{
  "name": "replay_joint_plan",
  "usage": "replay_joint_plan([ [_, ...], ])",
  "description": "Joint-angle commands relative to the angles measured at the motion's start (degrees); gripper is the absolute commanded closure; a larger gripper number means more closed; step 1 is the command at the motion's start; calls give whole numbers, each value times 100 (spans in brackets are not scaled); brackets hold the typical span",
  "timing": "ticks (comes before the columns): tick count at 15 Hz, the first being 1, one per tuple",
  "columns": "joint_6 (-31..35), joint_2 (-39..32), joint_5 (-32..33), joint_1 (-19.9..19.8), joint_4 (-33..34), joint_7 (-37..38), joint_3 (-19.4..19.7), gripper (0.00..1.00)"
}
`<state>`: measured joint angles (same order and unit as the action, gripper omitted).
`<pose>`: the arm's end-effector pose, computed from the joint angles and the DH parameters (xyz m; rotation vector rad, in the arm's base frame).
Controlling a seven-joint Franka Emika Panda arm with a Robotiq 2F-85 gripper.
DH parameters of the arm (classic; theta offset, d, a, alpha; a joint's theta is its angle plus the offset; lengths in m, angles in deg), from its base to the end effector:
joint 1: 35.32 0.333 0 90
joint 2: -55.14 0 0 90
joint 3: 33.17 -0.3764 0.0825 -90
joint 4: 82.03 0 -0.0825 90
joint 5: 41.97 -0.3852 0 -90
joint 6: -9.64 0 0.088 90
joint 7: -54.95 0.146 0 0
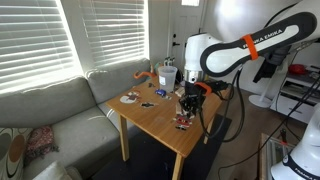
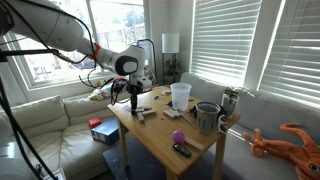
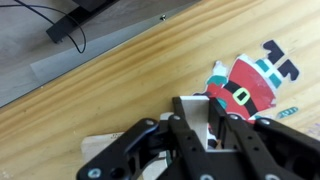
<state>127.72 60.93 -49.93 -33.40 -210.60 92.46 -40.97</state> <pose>0.4797 0.0954 0.4240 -2.9537 0.8443 0.1814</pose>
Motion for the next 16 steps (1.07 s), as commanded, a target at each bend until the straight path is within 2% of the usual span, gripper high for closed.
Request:
replay_joint_plan([
  [1, -58, 135, 55, 87, -7, 133, 36, 93],
  [9, -222, 1118, 334, 7, -451, -49, 46, 93],
  [12, -364, 1333, 348, -62, -568, -501, 160, 93],
  [16, -34, 1532, 350, -277, -856, -1113, 395, 93],
])
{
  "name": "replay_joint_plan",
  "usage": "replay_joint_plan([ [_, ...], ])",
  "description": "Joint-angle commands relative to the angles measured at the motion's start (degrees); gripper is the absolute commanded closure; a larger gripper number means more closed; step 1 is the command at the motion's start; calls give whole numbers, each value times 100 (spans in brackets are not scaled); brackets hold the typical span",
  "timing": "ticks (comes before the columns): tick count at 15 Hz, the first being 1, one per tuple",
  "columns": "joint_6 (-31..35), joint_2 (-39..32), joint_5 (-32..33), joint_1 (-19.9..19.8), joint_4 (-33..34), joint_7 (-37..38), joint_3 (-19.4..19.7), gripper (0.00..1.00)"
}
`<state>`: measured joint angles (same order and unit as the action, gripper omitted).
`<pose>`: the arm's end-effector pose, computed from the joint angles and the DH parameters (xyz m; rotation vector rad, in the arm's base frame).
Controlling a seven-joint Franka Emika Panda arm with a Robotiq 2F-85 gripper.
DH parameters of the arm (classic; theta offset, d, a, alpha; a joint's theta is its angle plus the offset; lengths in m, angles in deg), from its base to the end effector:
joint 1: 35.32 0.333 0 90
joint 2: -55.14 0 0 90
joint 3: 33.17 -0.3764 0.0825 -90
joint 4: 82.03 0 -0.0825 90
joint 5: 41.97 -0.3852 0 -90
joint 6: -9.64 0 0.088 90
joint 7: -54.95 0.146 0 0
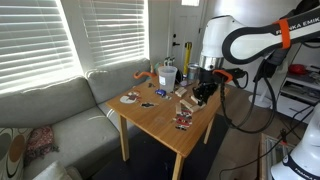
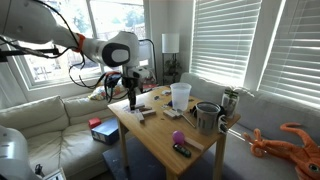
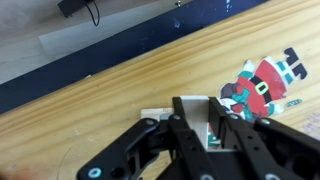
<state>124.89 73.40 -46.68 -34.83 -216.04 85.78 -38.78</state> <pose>0.4268 0.0557 0.4759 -3.0170 0.7257 0.0354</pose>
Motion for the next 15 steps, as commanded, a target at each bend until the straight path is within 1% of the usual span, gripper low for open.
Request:
replay_joint_plan([
  [1, 33, 38, -12, -92, -47, -165, 30, 93],
  [2, 53, 48, -11, -135, -76, -223, 69, 71],
  [5, 53, 30, -9, -126, -73, -214, 37, 71],
  [6, 53, 30, -8, -123, -73, -213, 28, 93],
  [11, -1, 161, 128, -282, -192, -383, 184, 93],
  [15, 23, 175, 376, -418, -302, -704, 314, 93],
])
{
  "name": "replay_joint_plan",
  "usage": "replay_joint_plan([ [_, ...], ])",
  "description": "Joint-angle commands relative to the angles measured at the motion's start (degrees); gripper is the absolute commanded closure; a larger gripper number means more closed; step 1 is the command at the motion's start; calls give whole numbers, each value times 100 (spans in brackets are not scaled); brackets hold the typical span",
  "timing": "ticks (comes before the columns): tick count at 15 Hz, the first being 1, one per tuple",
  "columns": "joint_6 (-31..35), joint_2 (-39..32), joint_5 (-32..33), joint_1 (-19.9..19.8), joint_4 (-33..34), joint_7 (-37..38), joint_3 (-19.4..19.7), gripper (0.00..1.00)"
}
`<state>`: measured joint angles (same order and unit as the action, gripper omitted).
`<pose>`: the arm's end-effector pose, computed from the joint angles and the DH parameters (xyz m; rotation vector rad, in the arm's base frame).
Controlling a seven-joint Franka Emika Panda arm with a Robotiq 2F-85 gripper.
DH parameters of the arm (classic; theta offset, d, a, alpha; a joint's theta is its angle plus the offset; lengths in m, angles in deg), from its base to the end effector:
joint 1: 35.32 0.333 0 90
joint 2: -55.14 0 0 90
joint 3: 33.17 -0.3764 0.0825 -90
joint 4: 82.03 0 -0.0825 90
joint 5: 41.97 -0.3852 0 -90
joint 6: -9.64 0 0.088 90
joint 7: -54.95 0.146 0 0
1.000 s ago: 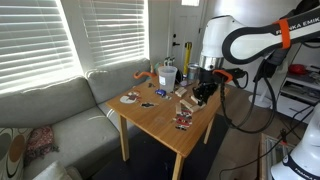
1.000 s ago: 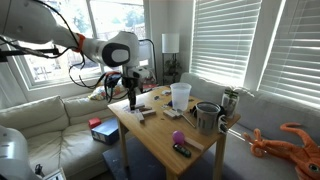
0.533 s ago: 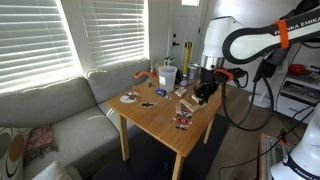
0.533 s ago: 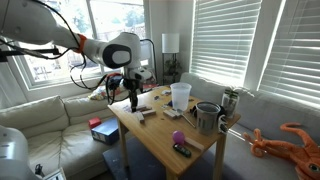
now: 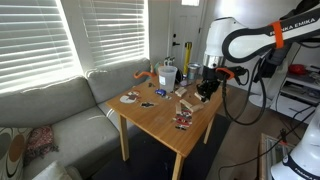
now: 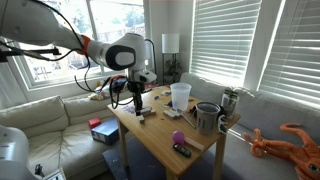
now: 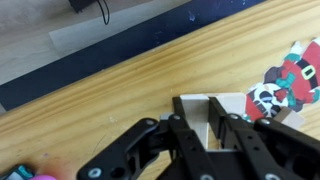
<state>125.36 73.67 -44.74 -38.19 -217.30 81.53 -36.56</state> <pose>0.4252 0.0096 0.4687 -3.0324 0.7412 0.0364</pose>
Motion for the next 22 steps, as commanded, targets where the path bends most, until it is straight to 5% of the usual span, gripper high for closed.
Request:
replay_joint_plan([
  [1, 31, 132, 220, -106, -225, -338, 121, 93],
  [14, 1027, 162, 133, -192, -930, -731, 360, 93],
  [15, 1029, 171, 165, -203, -929, -705, 351, 84],
  [16, 1040, 200, 178, -202, -943, -721, 351, 46],
  [18, 1055, 286, 214, -209, -997, -753, 349, 41],
  [22, 1088, 494, 269, -274, -1155, -778, 370, 12],
])
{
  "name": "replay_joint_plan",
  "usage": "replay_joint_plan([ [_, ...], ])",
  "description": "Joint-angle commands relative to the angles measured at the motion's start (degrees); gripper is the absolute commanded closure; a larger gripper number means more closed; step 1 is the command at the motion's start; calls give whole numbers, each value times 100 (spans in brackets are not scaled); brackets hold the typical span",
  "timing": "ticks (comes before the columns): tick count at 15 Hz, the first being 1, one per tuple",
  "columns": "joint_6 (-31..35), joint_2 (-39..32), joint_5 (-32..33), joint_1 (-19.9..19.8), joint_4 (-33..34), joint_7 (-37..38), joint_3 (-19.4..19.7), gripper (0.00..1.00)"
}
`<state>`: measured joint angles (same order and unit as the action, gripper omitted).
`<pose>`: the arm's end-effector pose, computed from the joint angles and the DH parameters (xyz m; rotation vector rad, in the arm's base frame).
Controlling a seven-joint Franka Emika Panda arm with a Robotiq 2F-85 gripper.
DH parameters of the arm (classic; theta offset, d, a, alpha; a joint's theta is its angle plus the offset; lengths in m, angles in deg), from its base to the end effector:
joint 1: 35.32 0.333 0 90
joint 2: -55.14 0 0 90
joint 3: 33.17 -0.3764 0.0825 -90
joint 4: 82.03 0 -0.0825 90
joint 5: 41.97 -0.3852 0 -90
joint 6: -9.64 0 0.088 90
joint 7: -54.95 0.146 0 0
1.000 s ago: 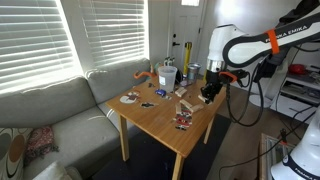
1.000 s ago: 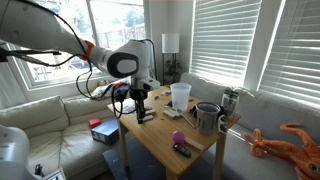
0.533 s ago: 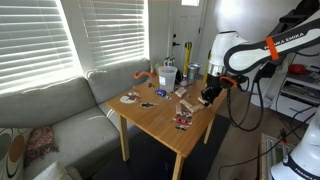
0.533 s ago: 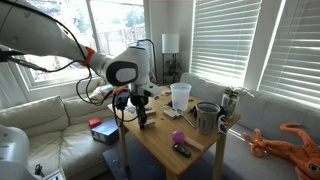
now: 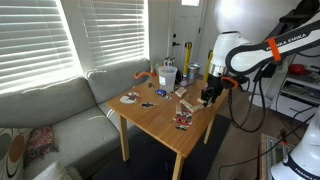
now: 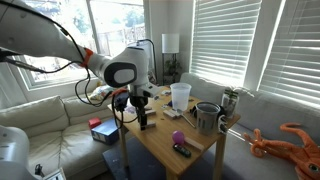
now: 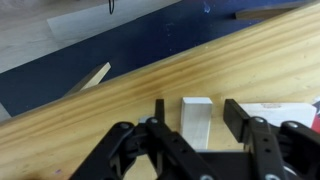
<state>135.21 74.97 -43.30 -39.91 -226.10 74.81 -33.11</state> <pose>0.4049 -0.0314 0.4226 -3.0436 0.6822 -0.0319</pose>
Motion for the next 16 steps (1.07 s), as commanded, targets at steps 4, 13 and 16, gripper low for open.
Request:
replay_joint_plan([
  [4, 142, 622, 181, -221, -421, -123, 51, 0],
  [13, 748, 175, -468, 15, -194, -816, 233, 0],
  [16, 632, -23, -728, 92, -77, -975, 267, 0],
])
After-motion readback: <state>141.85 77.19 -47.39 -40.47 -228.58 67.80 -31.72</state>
